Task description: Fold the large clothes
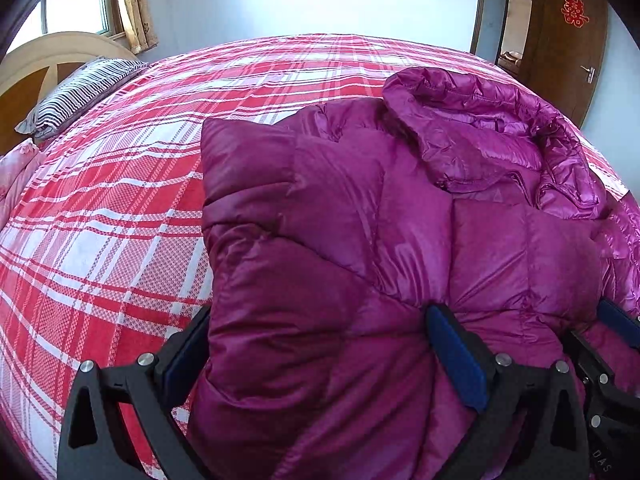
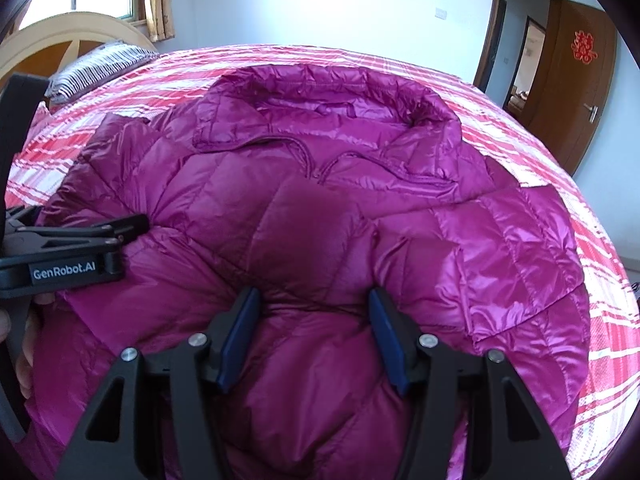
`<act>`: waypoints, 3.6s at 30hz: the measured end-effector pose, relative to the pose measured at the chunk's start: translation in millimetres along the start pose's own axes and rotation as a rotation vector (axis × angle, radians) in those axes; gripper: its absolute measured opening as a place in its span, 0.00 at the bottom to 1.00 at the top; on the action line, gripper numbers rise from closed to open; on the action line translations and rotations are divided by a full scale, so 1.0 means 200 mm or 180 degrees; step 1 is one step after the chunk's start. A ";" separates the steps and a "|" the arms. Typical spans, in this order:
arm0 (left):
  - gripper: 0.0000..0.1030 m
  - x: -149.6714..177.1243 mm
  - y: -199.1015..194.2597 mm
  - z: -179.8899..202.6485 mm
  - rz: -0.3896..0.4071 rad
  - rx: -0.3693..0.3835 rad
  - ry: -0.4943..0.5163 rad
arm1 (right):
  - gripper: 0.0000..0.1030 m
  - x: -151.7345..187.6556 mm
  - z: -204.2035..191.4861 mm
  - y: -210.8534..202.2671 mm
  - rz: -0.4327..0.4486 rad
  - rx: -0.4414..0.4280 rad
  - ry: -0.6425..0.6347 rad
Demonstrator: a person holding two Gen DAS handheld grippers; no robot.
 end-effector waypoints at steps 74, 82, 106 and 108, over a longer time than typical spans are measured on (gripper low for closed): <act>0.22 -0.78 -0.09 0.18 0.0882 0.0996 -0.0453 | 0.11 -0.74 0.36 0.37 0.0216 -0.0055 -0.1234; 0.48 -0.88 -0.08 0.15 0.0935 0.0665 -0.0542 | 0.11 -0.66 0.34 0.37 0.0296 0.0069 -0.1409; 0.50 -0.60 0.26 0.23 0.0070 0.0317 0.0048 | 0.52 -0.94 0.36 0.26 0.0143 -0.0375 0.0011; 0.50 -0.63 0.19 0.22 0.0180 0.0406 -0.0013 | 0.52 -0.91 0.38 0.38 -0.0092 -0.0248 0.0100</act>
Point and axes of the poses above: each gripper's, at about its wrist camera, not at the fingertips, and y roughly the way its jaws point, z to its right, x to its underside, the point moved 6 cm from there along y, roughly the way its jaws point, and after that the axes turned 8 degrees about y, right-handed, at the moved point
